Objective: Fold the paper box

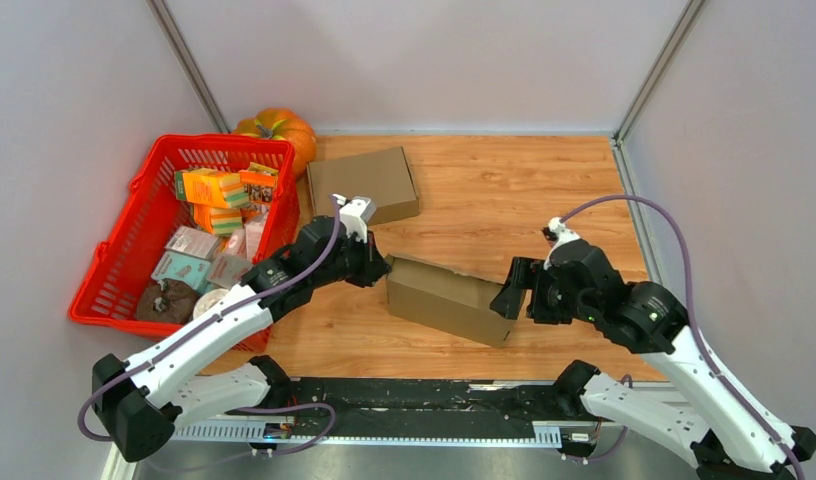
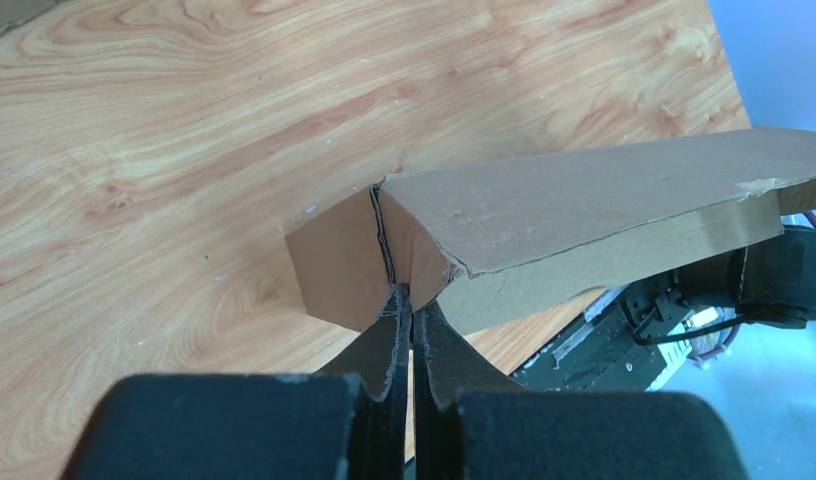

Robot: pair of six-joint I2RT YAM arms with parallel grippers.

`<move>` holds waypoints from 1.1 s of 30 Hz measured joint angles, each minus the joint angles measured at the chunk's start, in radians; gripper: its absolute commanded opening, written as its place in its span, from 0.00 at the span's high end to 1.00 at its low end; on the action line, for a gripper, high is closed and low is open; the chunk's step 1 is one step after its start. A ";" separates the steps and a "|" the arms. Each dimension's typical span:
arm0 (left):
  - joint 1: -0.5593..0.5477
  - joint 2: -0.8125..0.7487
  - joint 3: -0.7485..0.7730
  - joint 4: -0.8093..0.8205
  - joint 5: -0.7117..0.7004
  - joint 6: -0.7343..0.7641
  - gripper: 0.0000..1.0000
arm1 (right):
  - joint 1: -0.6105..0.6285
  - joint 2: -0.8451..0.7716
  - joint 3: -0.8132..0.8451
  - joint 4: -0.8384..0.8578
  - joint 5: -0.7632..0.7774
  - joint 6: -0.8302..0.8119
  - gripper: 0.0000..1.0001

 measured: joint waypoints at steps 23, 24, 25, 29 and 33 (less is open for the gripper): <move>-0.014 -0.035 -0.037 0.027 -0.035 0.001 1.00 | -0.023 -0.200 -0.233 0.364 0.315 0.279 0.50; -0.014 -0.034 -0.037 0.028 -0.035 0.000 1.00 | -0.023 -0.211 -0.253 0.383 0.309 0.275 0.51; -0.014 -0.032 -0.037 0.031 -0.033 0.000 0.96 | -0.023 -0.223 -0.275 0.399 0.298 0.272 0.53; -0.014 -0.029 -0.037 0.036 -0.025 0.000 0.73 | -0.024 -0.294 -0.392 0.469 0.275 0.255 0.54; -0.014 -0.043 -0.035 -0.021 -0.011 0.016 0.50 | -0.026 -0.367 -0.472 0.558 0.271 0.237 0.54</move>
